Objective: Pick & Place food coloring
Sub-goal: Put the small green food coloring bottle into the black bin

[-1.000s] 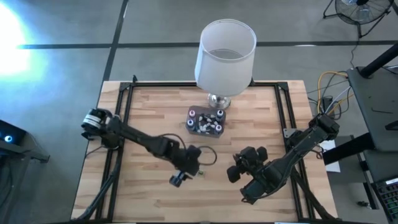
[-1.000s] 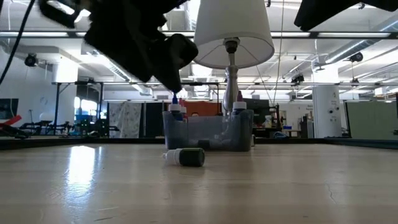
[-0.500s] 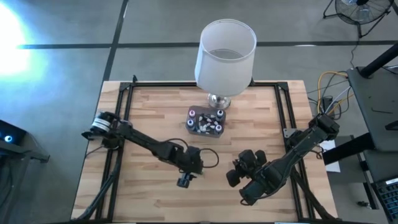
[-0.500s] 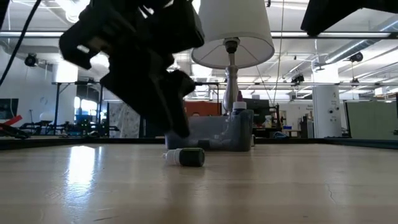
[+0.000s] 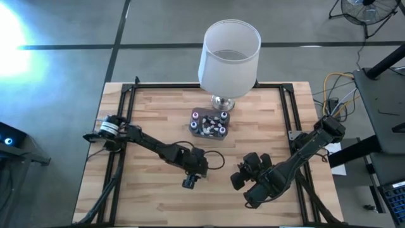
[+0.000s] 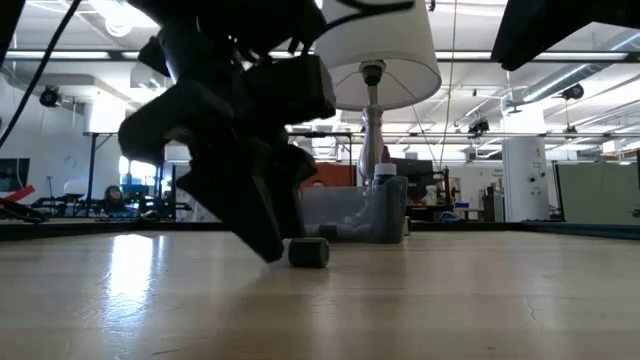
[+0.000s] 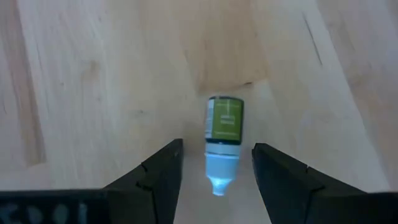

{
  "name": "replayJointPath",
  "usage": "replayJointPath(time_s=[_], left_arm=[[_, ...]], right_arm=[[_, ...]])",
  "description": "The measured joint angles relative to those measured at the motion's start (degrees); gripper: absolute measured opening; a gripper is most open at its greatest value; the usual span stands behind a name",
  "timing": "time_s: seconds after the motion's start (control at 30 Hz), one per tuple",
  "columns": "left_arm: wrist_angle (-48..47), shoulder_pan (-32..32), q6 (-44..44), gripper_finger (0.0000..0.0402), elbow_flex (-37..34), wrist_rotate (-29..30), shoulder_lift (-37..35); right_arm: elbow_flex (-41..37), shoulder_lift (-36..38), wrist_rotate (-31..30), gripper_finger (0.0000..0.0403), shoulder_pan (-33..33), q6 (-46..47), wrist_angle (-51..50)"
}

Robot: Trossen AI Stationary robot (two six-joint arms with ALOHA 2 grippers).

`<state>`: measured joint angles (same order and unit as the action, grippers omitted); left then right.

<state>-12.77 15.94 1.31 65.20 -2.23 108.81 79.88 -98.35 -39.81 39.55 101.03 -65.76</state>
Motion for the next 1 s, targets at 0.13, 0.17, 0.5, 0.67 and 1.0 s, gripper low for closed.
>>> replayJointPath(time_s=[0.13, 0.17, 0.5, 0.67, 1.0], left_arm=[[0.1, -0.2, -0.2, 0.0172, 0.1, -1.6, 0.9], [0.2, -0.2, -0.2, 0.0171, 0.1, -1.6, 1.1], [-3.4, -0.6, -4.4, 0.0092, 0.3, 0.7, 0.7], [-8.0, -0.7, -4.0, 0.0044, 0.3, 4.1, -0.5], [-10.3, -0.9, -7.2, 0.0011, 2.9, 8.8, -5.0]], right_arm=[[-0.6, 0.0, 0.0, 0.0057, 0.0, 0.9, 0.2], [-0.6, 0.0, 0.0, 0.0057, 0.0, 1.0, 0.2], [-0.9, 0.0, 0.8, 0.0057, -0.1, 1.0, 0.1], [-0.9, 0.0, 0.7, 0.0057, -0.1, 1.5, 0.1], [-0.1, 0.3, -2.1, 0.0057, 0.2, -0.7, 0.0]])
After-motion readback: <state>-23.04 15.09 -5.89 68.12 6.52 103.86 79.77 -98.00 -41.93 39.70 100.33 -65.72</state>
